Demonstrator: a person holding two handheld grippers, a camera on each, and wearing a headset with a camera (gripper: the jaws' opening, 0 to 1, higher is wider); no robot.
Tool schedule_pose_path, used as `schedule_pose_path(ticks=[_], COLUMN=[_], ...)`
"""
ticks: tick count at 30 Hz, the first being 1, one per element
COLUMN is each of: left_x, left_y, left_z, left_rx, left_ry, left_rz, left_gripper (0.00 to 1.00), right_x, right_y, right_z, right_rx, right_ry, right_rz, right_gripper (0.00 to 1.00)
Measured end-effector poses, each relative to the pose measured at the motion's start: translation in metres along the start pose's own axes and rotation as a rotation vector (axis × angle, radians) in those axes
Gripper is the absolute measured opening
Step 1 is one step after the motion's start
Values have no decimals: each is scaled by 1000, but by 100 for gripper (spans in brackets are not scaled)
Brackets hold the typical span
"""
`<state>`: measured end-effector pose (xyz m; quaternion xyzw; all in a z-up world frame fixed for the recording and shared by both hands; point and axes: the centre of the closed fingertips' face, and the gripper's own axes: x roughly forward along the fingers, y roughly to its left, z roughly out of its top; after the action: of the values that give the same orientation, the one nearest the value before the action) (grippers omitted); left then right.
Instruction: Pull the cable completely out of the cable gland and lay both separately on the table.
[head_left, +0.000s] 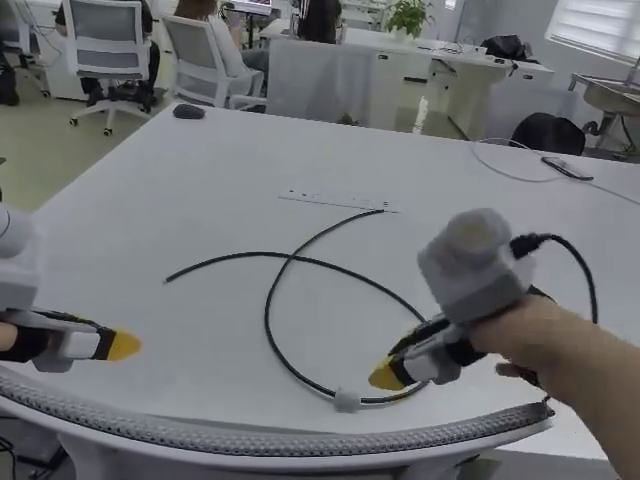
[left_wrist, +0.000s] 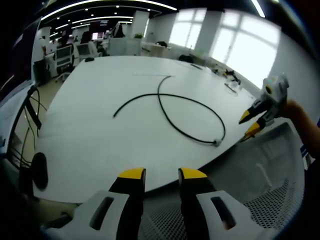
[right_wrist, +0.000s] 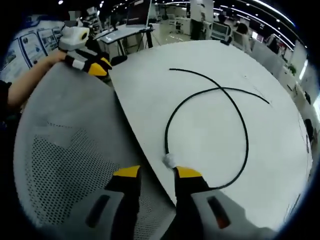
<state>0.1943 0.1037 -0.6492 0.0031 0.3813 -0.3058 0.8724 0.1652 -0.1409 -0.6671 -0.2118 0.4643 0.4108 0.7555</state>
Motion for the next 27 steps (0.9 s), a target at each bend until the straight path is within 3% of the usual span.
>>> schedule_pose_path(ticks=[2, 3, 6, 7, 11, 15, 17, 18, 19, 20, 21, 22, 24, 27], left_x=[0, 0, -1, -1, -1, 0, -1, -1, -3, -3, -2, 0, 5, 20], left_y=[0, 0, 0, 0, 1, -4, -4, -9, -11, -16, -19, -35, -58, -92], left_z=[1, 1, 1, 0, 1, 2, 11, 18, 20, 26, 27, 34, 51, 61], left_rx=[-2, -5, -8, -8, -9, 34, 113, 211, 292, 453, 496, 574, 654, 688], left_ry=[-5, -8, -7, -7, -8, -5, -37, -45, -24, 4, 13, 29, -6, -28], left_rz=[1, 2, 2, 3, 7, -12, -1, -1, 18, 37, 38, 9, -57, -194], left_gripper=[27, 27, 28, 28, 28, 30, 28, 28, 28, 28, 28, 27, 25, 26], right_x=[21, 32, 54, 59, 76, 84, 81, 82, 83, 83, 84, 86, 89, 86], right_y=[-4, -9, -16, -17, -17, -27, -29, -29, -29, -29, -28, -27, -26, -25], right_z=[-5, -13, -29, -32, -27, -35, -35, -36, -37, -38, -39, -42, -46, -45], right_rx=[-37, -89, -166, -170, -244, -235, -235, -237, -237, -232, -231, -234, -244, -275], right_ry=[93, 162, 260, 270, 221, 237, 239, 235, 237, 238, 238, 242, 258, 264], right_rz=[11, 16, 23, 35, 84, 53, 40, 40, 42, 45, 46, 50, 51, 52], right_gripper=[27, 27, 29, 29, 30, 19, 15, 16, 16, 15, 15, 15, 16, 13])
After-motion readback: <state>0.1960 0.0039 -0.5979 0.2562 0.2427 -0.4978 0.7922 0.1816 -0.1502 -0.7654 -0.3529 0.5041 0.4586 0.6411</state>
